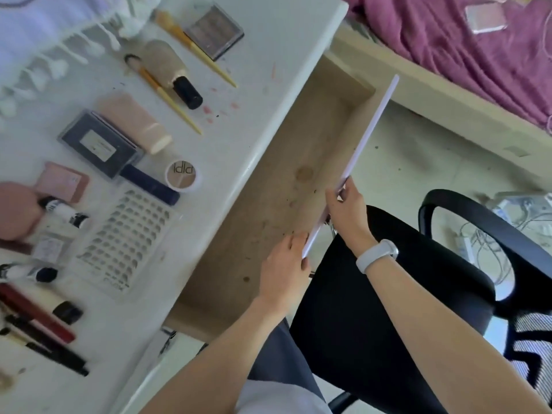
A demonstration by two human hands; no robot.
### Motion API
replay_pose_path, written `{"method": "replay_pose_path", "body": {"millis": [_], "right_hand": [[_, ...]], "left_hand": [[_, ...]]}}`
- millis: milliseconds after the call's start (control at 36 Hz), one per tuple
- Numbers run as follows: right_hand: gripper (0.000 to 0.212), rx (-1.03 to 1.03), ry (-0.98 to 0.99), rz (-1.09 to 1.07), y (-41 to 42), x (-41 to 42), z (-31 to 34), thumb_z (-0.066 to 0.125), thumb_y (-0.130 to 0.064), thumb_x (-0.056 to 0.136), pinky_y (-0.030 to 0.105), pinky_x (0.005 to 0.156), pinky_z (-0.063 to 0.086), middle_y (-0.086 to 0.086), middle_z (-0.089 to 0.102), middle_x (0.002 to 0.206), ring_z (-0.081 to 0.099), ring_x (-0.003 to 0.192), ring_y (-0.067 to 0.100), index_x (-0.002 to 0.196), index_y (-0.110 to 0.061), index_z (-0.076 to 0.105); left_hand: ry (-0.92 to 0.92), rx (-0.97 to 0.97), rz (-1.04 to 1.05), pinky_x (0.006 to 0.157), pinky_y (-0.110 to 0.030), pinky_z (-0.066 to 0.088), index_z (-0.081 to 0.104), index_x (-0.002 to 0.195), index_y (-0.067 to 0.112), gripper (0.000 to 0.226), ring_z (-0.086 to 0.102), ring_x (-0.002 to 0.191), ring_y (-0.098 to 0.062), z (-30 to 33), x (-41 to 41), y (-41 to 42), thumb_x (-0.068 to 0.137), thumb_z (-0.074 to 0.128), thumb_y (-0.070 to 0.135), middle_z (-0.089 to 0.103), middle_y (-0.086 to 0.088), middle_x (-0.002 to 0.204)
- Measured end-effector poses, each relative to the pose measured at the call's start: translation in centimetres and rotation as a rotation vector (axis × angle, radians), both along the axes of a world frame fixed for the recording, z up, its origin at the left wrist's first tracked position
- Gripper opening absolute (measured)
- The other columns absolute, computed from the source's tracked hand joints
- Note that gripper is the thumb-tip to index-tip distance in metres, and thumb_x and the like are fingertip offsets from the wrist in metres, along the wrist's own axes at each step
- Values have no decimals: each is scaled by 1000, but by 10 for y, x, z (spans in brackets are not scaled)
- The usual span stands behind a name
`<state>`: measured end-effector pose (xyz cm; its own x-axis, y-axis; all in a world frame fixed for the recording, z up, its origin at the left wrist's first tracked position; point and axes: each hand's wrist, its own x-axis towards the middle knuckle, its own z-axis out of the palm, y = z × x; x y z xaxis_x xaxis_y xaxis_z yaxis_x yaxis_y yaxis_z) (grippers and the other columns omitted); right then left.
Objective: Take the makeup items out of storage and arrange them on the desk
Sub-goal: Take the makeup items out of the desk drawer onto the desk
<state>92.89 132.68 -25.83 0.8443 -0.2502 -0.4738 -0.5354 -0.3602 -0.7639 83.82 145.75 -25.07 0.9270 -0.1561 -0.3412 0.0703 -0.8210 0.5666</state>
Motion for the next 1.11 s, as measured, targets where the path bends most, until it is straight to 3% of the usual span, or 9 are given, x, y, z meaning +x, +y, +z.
{"method": "replay_pose_path", "body": {"millis": [194, 333, 417, 528, 667, 806, 944, 1000, 1111], "right_hand": [[14, -26, -22, -25, 1, 2, 6, 49, -14, 90, 22, 43, 27, -3, 28, 55, 24, 41, 7, 84, -5, 40], [20, 0, -59, -26, 5, 4, 20, 52, -21, 89, 26, 45, 29, 2, 28, 60, 26, 49, 11, 101, -4, 49], [21, 20, -68, -24, 10, 7, 27, 53, -22, 89, 22, 42, 34, 8, 36, 69, 32, 48, 9, 106, -11, 52], [21, 69, -64, -26, 16, 14, 31, 54, -22, 91, 31, 56, 48, 14, 47, 76, 45, 62, 16, 110, -14, 53], [18, 143, -10, -12, 29, 21, 30, 46, -22, 93, 63, 77, 48, 27, 51, 83, 46, 71, 22, 109, -19, 52], [55, 201, 58, -23, 52, 34, 24, 38, -10, 92, 62, 84, 47, 5, 48, 77, 50, 76, 23, 144, -27, 30], [61, 244, 105, 37, 78, 54, 28, 35, -2, 91, 58, 89, 47, 24, 53, 94, 58, 86, 38, 147, -25, 25], [64, 270, 110, 57, 89, 61, 30, 34, 1, 89, 60, 90, 45, 17, 49, 88, 53, 81, 33, 147, -25, 25], [70, 258, 120, 59, 97, 61, 31, 32, 3, 87, 63, 90, 42, 28, 55, 104, 52, 84, 35, 149, -26, 19]], "left_hand": [[-67, 48, -78, 58, -26, 34, 54, 130, 16, 46, 54, 72, -18, 13, 4, 7, 84, 58, 15, 63, -3, 96], [-318, 134, -87, 61, -29, 47, 72, 94, 14, 39, 59, 60, -19, 22, 11, 16, 55, 75, 11, 65, 3, 68], [-372, 152, -95, 70, -35, 46, 71, 92, 19, 32, 60, 72, -20, 23, 15, 24, 60, 72, 17, 68, 6, 75], [-380, 188, -78, 75, -38, 44, 71, 92, 22, 30, 61, 88, -22, 30, 20, 32, 62, 75, 28, 68, 2, 97], [-356, 322, -53, 79, -44, 46, 67, 103, 17, 43, 60, 102, -28, 36, 27, 46, 61, 72, 30, 64, -6, 113], [-363, 495, -1, 85, -47, 42, 62, 118, 12, 60, 53, 116, -33, 38, 32, 77, 67, 70, 44, 55, -14, 130], [-333, 549, 42, 83, -45, 42, 57, 125, 7, 64, 54, 117, -31, 43, 46, 92, 68, 75, 31, 54, -14, 133], [-338, 567, 37, 82, -42, 41, 57, 125, 7, 61, 56, 115, -27, 44, 48, 97, 71, 76, 26, 57, -9, 130], [-317, 599, 21, 77, -38, 45, 61, 121, 9, 56, 60, 109, -25, 46, 51, 96, 70, 79, 24, 61, -7, 126]]}}
